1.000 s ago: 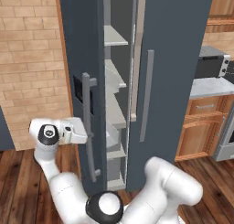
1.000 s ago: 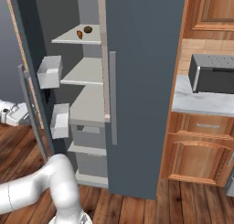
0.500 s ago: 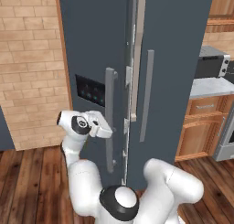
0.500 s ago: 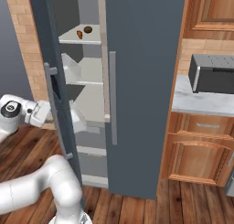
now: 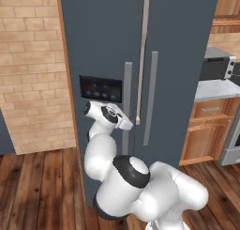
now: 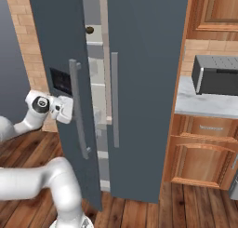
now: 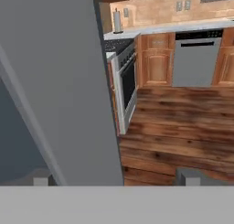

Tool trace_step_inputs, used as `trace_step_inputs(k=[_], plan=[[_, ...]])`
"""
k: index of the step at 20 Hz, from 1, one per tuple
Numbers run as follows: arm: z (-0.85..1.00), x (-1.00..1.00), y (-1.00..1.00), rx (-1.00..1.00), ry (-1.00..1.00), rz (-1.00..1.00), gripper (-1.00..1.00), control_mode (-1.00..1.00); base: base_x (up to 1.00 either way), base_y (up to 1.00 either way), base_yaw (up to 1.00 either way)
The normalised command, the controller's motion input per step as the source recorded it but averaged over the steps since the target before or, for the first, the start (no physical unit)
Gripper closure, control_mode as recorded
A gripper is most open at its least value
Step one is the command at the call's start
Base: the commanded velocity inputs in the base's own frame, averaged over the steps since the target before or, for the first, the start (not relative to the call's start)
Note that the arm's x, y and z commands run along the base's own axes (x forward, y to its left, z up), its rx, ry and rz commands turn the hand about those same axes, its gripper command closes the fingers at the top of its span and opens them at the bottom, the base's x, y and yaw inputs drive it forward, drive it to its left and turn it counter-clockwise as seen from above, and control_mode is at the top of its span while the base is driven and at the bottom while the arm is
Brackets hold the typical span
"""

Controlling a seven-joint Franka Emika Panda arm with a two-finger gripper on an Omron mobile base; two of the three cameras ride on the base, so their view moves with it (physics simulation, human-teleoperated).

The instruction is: There's a chicken drumstick in the fridge that needs to be moved to the freezer for freezing. Pick up the chicken drumstick from the fridge, place it on any shelf in the freezer, and close the fridge and freezer doors when done.

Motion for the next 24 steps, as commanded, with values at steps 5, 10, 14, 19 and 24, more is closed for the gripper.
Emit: trace_step_inputs(k=[5, 10, 14, 19, 24], plan=[[0.00, 1.00, -0.47, 0.08, 0.09, 0.00, -1.00, -1.00, 0.00, 0.00, 0.00], [0.00, 0.94, -0.54, 0.10, 0.04, 0.01, -1.00, -1.00, 0.00, 0.00, 0.00], [0.00, 0.75, -0.56, 0.10, 0.00, 0.03, -1.00, -1.00, 0.00, 0.00, 0.00], [0.00, 0.68, -0.45, 0.07, 0.00, 0.03, -1.00, -1.00, 0.00, 0.00, 0.00], [0.00, 0.67, -0.37, 0.05, 0.00, 0.03, -1.00, -1.00, 0.00, 0.00, 0.00]])
